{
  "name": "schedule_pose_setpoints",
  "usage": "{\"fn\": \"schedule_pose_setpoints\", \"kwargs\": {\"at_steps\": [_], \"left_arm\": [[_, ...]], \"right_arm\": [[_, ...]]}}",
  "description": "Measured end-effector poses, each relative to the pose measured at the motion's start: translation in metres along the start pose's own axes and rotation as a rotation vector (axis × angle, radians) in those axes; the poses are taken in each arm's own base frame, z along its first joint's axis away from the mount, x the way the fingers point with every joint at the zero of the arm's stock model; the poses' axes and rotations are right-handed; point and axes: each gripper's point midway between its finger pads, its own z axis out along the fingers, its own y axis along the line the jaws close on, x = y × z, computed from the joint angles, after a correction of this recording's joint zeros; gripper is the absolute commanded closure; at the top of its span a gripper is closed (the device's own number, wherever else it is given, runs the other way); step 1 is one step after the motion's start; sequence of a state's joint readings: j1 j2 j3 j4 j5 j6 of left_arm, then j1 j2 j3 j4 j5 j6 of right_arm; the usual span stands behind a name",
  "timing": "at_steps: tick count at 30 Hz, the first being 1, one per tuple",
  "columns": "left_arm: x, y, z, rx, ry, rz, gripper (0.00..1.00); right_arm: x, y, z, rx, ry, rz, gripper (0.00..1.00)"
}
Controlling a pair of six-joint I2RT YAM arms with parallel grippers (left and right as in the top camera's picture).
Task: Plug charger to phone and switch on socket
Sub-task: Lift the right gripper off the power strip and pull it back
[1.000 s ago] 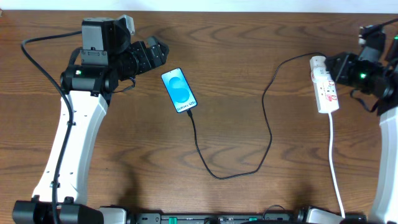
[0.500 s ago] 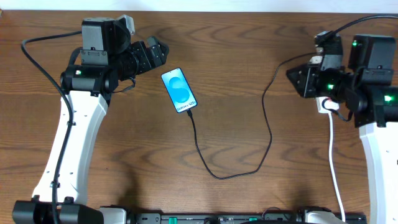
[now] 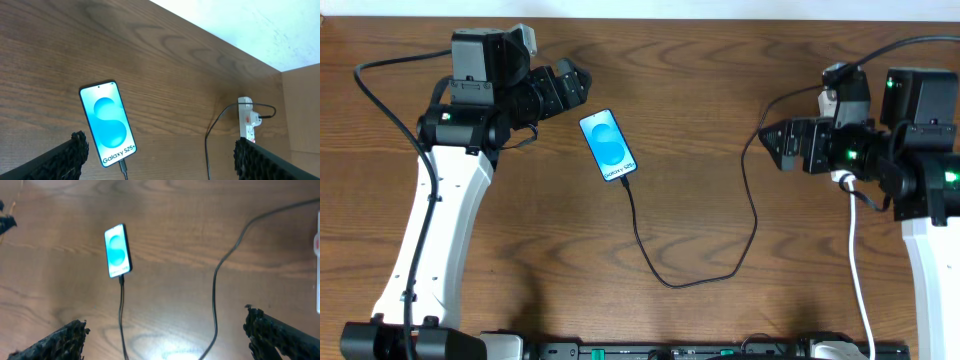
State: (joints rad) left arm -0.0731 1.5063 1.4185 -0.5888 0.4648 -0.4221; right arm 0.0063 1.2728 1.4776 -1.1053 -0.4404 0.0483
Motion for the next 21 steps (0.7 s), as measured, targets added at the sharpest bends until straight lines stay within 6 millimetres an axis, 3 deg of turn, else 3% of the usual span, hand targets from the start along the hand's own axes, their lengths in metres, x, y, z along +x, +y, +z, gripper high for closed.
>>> {"fn": "schedule_pose_setpoints", "kwargs": {"at_steps": [8, 21], "left_arm": [[0.000, 0.000, 0.000, 0.000, 0.000, 0.000, 0.05], [0.000, 0.000, 0.000, 0.000, 0.000, 0.000, 0.05]], "right_arm": [[0.015, -0.008, -0.001, 0.049, 0.055, 0.024, 0.01], [0.010, -0.023, -0.002, 0.134, 0.037, -0.008, 0.01]]}}
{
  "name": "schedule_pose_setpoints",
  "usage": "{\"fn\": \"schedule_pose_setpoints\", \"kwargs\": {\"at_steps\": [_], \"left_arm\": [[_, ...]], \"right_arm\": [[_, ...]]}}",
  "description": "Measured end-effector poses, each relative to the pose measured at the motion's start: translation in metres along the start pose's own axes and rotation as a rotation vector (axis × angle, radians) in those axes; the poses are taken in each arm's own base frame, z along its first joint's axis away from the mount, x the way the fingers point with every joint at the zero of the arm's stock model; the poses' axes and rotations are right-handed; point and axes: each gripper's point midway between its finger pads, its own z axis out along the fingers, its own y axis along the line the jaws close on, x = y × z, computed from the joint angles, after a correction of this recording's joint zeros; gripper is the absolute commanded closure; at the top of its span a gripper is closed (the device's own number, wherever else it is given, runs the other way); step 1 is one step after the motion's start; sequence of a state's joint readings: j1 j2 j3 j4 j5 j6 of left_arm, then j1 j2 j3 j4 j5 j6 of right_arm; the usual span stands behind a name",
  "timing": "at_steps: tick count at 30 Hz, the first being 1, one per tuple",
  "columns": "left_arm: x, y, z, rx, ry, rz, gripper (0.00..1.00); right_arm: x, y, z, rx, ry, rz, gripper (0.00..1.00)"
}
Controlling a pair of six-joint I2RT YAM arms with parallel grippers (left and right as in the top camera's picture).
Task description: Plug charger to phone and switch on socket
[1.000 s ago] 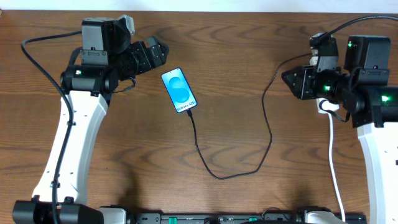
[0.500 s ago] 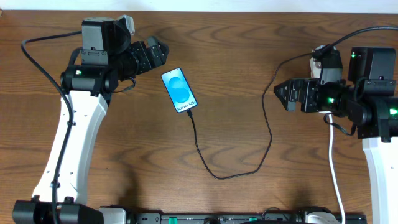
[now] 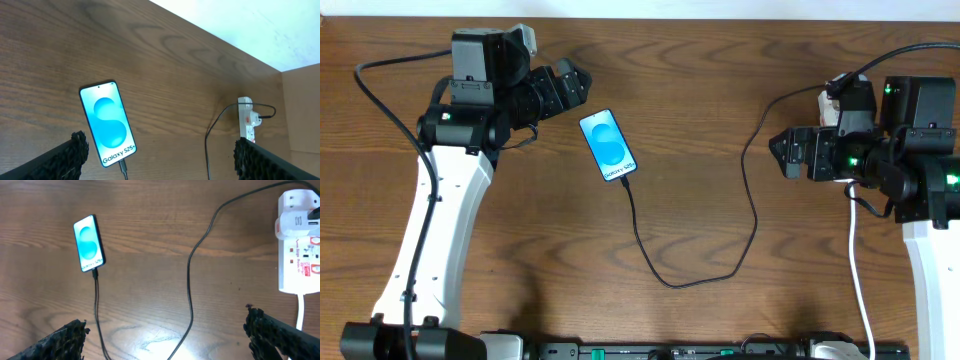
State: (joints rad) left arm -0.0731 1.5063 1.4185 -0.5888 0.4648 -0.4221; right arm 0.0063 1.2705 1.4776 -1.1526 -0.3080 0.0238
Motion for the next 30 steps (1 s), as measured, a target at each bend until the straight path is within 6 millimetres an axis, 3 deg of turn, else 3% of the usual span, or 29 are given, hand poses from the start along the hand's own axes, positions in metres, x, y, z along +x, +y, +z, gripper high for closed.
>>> {"fn": "schedule_pose_setpoints", "kwargs": {"at_steps": [7, 12, 16, 23, 30], "left_arm": [[0.000, 0.000, 0.000, 0.000, 0.000, 0.000, 0.05], [0.000, 0.000, 0.000, -0.001, 0.000, 0.000, 0.05], [0.000, 0.000, 0.000, -0.001, 0.002, -0.001, 0.05], [0.000, 0.000, 0.000, -0.001, 0.002, -0.001, 0.05], [0.001, 0.000, 0.000, -0.002, 0.003, -0.002, 0.05]], "right_arm": [[-0.008, 0.000, 0.000, 0.006, -0.032, -0.046, 0.01], [-0.029, 0.007, 0.004, 0.002, -0.176, -0.145, 0.01], [-0.028, 0.009, 0.003, 0.005, -0.314, -0.209, 0.01], [0.005, 0.003, -0.005, 0.043, -0.515, -0.265, 0.01], [0.040, -0.005, -0.029, 0.101, -0.742, -0.294, 0.01]]}}
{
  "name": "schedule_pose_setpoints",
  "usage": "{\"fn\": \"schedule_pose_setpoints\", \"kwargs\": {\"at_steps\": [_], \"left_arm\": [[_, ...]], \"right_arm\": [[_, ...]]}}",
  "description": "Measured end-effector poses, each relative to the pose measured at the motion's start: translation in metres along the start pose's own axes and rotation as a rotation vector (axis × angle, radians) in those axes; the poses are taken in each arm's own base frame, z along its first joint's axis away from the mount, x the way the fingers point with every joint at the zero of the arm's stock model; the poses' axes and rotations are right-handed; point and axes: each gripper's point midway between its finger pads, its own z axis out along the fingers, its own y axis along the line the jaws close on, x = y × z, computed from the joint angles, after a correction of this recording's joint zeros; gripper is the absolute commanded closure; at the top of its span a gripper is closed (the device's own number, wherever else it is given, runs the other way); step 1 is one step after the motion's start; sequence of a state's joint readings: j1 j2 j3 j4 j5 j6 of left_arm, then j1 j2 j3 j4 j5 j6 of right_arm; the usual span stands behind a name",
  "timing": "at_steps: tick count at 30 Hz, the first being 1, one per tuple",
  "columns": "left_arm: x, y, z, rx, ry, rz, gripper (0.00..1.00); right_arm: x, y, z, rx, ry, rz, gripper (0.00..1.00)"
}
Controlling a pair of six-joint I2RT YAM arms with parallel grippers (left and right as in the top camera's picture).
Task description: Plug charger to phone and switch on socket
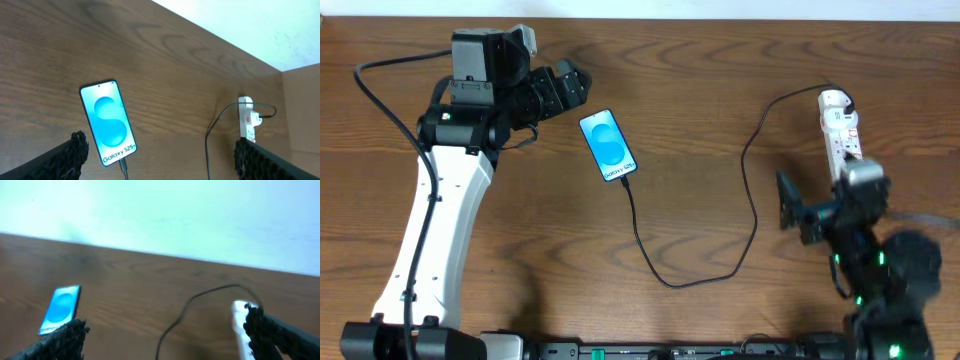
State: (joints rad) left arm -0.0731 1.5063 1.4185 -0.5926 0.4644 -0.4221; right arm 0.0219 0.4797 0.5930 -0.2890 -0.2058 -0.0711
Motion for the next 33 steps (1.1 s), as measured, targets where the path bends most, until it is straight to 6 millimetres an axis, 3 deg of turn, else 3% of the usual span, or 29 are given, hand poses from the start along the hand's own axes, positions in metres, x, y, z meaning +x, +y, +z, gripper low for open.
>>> {"fn": "schedule_pose_setpoints", "kwargs": {"at_steps": [6, 20, 33], "left_arm": [[0.000, 0.000, 0.000, 0.000, 0.000, 0.000, 0.05], [0.000, 0.000, 0.000, 0.000, 0.000, 0.000, 0.05], [0.000, 0.000, 0.000, 0.000, 0.000, 0.000, 0.05]], "right_arm": [[0.029, -0.005, -0.013, 0.051, -0.087, -0.016, 0.01], [0.089, -0.004, -0.003, 0.066, -0.183, -0.037, 0.01], [0.122, -0.004, 0.003, 0.067, -0.104, -0.021, 0.01]]}}
